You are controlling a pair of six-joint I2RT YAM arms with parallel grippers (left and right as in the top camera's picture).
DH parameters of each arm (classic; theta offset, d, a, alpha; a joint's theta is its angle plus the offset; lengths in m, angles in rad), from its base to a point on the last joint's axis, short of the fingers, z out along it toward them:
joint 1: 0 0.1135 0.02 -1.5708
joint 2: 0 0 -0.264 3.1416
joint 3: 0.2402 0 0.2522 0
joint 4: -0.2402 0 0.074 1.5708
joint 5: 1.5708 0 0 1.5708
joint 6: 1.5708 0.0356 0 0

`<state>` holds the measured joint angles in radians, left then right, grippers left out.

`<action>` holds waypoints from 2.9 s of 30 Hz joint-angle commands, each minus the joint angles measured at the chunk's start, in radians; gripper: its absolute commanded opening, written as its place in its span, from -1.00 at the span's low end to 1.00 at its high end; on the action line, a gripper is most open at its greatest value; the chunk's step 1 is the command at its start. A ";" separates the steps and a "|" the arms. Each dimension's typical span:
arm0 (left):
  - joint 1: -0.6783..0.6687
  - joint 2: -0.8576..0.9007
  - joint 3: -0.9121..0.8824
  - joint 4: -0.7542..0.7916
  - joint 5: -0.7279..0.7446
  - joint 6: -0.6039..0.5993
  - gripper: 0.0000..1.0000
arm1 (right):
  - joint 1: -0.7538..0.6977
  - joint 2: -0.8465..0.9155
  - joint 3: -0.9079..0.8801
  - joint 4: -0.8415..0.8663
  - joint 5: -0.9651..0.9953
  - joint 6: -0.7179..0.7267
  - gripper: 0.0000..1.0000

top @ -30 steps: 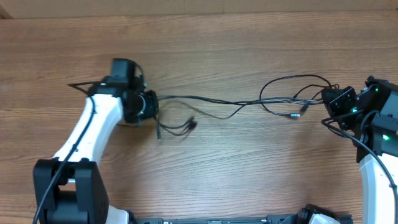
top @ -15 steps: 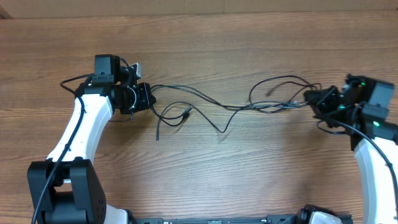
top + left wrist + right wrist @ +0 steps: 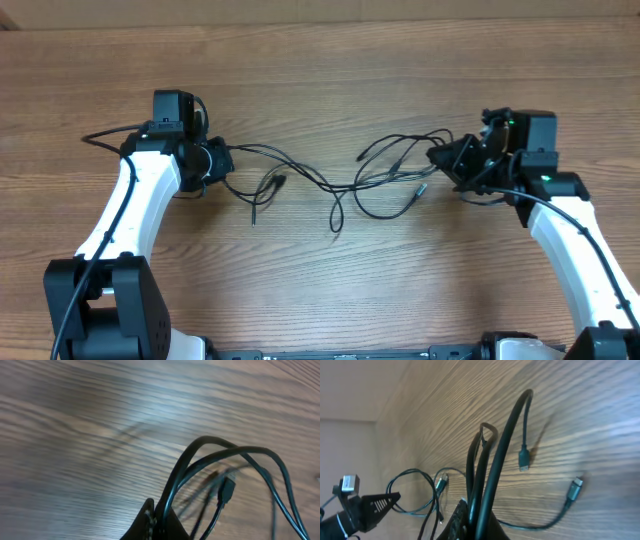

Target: Untangle cables

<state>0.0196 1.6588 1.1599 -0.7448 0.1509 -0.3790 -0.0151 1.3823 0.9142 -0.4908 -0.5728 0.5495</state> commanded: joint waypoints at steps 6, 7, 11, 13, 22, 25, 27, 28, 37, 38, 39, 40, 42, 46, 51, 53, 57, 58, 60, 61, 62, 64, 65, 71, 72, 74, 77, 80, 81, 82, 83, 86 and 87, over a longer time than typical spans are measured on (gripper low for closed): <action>-0.002 -0.010 0.014 -0.019 -0.102 -0.063 0.31 | 0.043 0.047 0.022 0.060 0.003 -0.008 0.23; -0.002 -0.010 0.014 -0.024 -0.102 -0.062 0.43 | 0.043 0.047 0.022 0.059 0.016 -0.008 0.47; -0.002 -0.010 0.013 -0.037 -0.090 -0.061 0.89 | 0.043 0.047 0.022 0.043 0.066 -0.008 0.96; -0.002 -0.010 0.013 -0.036 -0.055 -0.039 0.96 | 0.043 0.047 0.022 0.030 0.103 -0.008 1.00; -0.047 -0.010 0.013 -0.014 0.292 0.165 0.97 | 0.043 0.055 0.022 -0.030 0.285 -0.008 1.00; -0.092 -0.010 0.013 -0.010 0.359 0.181 0.87 | 0.043 0.064 0.022 -0.039 0.284 -0.008 1.00; -0.129 -0.010 0.013 -0.004 0.364 0.177 0.82 | 0.043 0.073 0.022 -0.048 0.285 -0.008 1.00; -0.151 -0.010 0.013 0.003 0.363 0.169 0.81 | 0.043 0.077 0.022 -0.053 0.285 -0.008 1.00; -0.372 -0.006 0.013 0.124 0.273 0.029 -0.54 | 0.043 0.100 0.022 -0.061 0.285 -0.008 0.99; -0.391 -0.003 0.013 0.138 0.247 0.008 -0.54 | 0.043 0.100 0.022 -0.061 0.285 -0.008 1.00; -0.417 0.002 0.013 0.162 0.217 -0.017 -0.56 | 0.043 0.100 0.022 -0.061 0.285 -0.008 1.00; -0.435 0.006 0.013 0.180 0.203 -0.032 -0.60 | 0.043 0.100 0.022 -0.061 0.285 -0.008 1.00; -0.478 0.020 0.013 0.225 0.176 -0.065 -0.66 | 0.043 0.100 0.022 -0.061 0.285 -0.008 1.00; -0.555 0.072 0.013 0.266 0.135 -0.117 -0.79 | 0.043 0.100 0.022 -0.061 0.285 -0.008 1.00; -0.628 0.164 0.013 0.211 0.137 -0.127 -0.89 | 0.043 0.100 0.022 -0.061 0.285 -0.008 1.00; -0.645 0.196 0.013 0.165 0.160 -0.122 -0.90 | 0.043 0.100 0.022 -0.061 0.285 -0.008 1.00; -0.649 0.224 0.014 0.059 0.193 -0.077 -0.79 | 0.043 0.100 0.022 -0.061 0.285 -0.008 1.00; -0.644 0.224 0.014 0.042 0.194 -0.063 -0.74 | 0.043 0.100 0.022 -0.061 0.285 -0.008 1.00; -0.632 0.224 0.018 0.017 0.195 -0.047 -0.67 | 0.043 0.099 0.022 -0.061 0.285 -0.008 1.00; -0.625 0.224 0.021 0.004 0.194 -0.045 -0.62 | 0.043 0.100 0.022 -0.061 0.285 -0.008 1.00; -0.617 0.224 0.023 -0.010 0.195 -0.035 -0.59 | 0.043 0.100 0.022 -0.061 0.285 -0.008 1.00; -0.600 0.224 0.036 -0.049 0.194 -0.014 -0.56 | 0.043 0.100 0.022 -0.061 0.285 -0.008 1.00; -0.591 0.224 0.049 -0.073 0.195 0.000 -0.56 | 0.043 0.100 0.022 -0.061 0.285 -0.008 1.00; -0.563 0.222 0.246 -0.271 0.175 0.046 -0.59 | 0.043 0.100 0.022 -0.061 0.285 -0.008 1.00; -0.565 0.222 0.286 -0.295 0.165 0.055 -0.57 | 0.043 0.100 0.022 -0.061 0.285 -0.008 1.00; -0.572 0.222 0.353 -0.329 0.160 0.079 -0.53 | 0.043 0.100 0.022 -0.061 0.285 -0.008 1.00; -0.587 0.222 0.406 -0.341 0.164 0.112 -0.52 | 0.043 0.100 0.022 -0.061 0.285 -0.008 1.00; -0.614 0.226 0.404 -0.327 0.163 0.136 -0.57 | 0.043 0.100 0.022 -0.061 0.285 -0.008 1.00; -0.622 0.229 0.400 -0.327 0.164 0.144 -0.60 | 0.043 0.100 0.022 -0.061 0.285 -0.008 1.00; -0.631 0.233 0.396 -0.327 0.164 0.149 -0.62 | 0.043 0.100 0.022 -0.061 0.285 -0.008 1.00; -0.643 0.237 0.389 -0.326 0.164 0.156 -0.62 | 0.043 0.100 0.022 -0.061 0.285 -0.008 1.00; -0.678 0.254 0.367 -0.325 0.164 0.193 -0.37 | 0.043 0.100 0.022 -0.061 0.285 -0.008 1.00; -0.686 0.261 0.362 -0.326 0.164 0.198 -0.34 | 0.043 0.100 0.022 -0.061 0.285 -0.008 1.00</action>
<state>-0.6411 1.8854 1.5459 -1.0698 0.3180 -0.2337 0.0231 1.4822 0.9146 -0.5537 -0.2989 0.5465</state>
